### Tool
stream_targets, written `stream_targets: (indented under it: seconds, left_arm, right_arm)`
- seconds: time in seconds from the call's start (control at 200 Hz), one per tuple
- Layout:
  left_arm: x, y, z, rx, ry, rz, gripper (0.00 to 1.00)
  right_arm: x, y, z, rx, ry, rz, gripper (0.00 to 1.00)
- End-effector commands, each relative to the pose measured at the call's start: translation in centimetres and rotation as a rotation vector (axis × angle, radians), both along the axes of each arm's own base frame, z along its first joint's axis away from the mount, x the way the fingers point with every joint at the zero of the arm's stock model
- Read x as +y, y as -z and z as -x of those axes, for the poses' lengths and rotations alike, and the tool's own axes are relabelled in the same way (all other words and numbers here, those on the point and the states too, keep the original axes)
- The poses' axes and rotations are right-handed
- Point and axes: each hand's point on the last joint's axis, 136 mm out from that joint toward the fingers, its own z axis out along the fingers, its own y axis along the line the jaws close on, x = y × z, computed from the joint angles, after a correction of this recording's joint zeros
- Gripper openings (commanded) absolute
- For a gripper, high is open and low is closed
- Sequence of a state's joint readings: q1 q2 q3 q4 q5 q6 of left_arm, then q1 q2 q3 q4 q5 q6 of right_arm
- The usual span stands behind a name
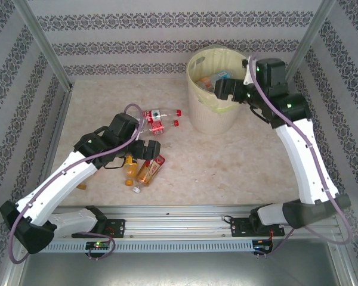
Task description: Put the plastic bottles in the bin
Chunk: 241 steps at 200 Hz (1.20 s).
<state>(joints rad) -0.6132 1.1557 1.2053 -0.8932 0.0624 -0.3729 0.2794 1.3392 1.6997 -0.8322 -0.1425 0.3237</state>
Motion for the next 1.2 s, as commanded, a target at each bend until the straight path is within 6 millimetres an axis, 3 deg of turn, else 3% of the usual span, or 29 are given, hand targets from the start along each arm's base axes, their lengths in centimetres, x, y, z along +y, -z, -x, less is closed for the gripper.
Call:
stream_targets:
  seconds: [0.0, 0.24, 0.385, 0.879, 1.199]
  left_arm:
    - [1.0, 3.0, 2.5, 0.147, 0.048, -0.077, 1.00]
    - [0.6, 7.9, 4.4, 0.309, 0.097, -0.136, 1.00]
    - [0.1, 10.1, 4.8, 0.373, 0.123, -0.150, 1.00]
    - [0.1, 15.3, 4.4, 0.456, 0.154, -0.351, 0.99]
    - [-1.3, 17.4, 4.7, 0.512, 0.183, -0.380, 0.98]
  right_arm:
    - [3.2, 1.3, 2.8, 0.050, -0.131, -0.152, 0.98]
    - [6.2, 7.7, 8.2, 0.207, -0.267, -0.210, 0.98]
    - [7.0, 9.6, 9.6, 0.238, -0.299, -0.205, 0.98]
    - [6.5, 12.3, 9.0, 0.270, -0.242, -0.195, 0.98]
    - [6.2, 12.1, 9.3, 0.277, -0.237, -0.197, 0.98]
